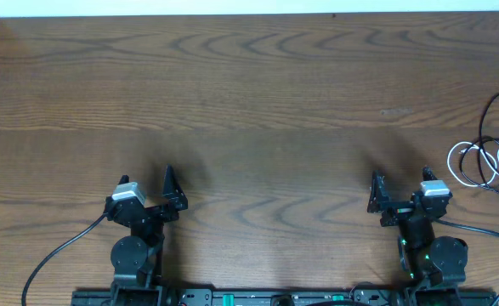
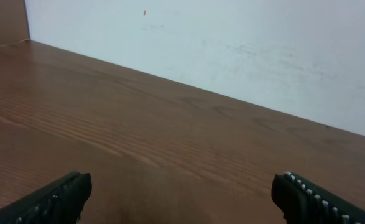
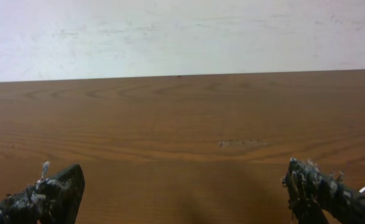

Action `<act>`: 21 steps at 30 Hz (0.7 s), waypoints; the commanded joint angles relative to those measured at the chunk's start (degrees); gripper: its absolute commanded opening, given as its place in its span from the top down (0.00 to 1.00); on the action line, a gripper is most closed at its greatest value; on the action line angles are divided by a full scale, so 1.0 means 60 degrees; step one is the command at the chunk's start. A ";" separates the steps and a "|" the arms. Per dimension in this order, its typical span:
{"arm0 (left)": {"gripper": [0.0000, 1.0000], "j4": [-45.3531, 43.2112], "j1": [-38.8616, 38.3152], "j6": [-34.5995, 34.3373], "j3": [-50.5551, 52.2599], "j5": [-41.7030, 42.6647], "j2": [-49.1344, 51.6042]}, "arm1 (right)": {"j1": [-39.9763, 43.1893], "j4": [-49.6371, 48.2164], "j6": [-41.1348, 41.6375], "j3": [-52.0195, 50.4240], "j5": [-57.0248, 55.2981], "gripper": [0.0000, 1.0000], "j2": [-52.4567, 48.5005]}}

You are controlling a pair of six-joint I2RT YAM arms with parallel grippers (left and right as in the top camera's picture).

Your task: Untangle cables

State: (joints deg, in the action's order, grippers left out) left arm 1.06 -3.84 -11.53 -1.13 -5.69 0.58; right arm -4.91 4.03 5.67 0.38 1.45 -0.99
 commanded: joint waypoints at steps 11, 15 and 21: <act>0.02 0.0430 0.0055 0.0204 0.0142 -0.0098 -0.0058 | -0.0073 0.0044 -0.0025 -0.0011 -0.0080 0.01 0.0047; 0.02 0.0426 0.0055 0.0204 0.0142 -0.0098 -0.0058 | -0.0073 0.0044 -0.0025 -0.0011 -0.0080 0.01 0.0047; 0.02 0.0426 0.0055 0.0204 0.0142 -0.0098 -0.0058 | -0.0073 0.0044 -0.0025 -0.0011 -0.0080 0.01 0.0047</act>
State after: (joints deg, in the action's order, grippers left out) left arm 1.06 -3.84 -11.53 -1.13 -5.69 0.58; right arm -4.91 4.03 5.65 0.38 1.45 -0.99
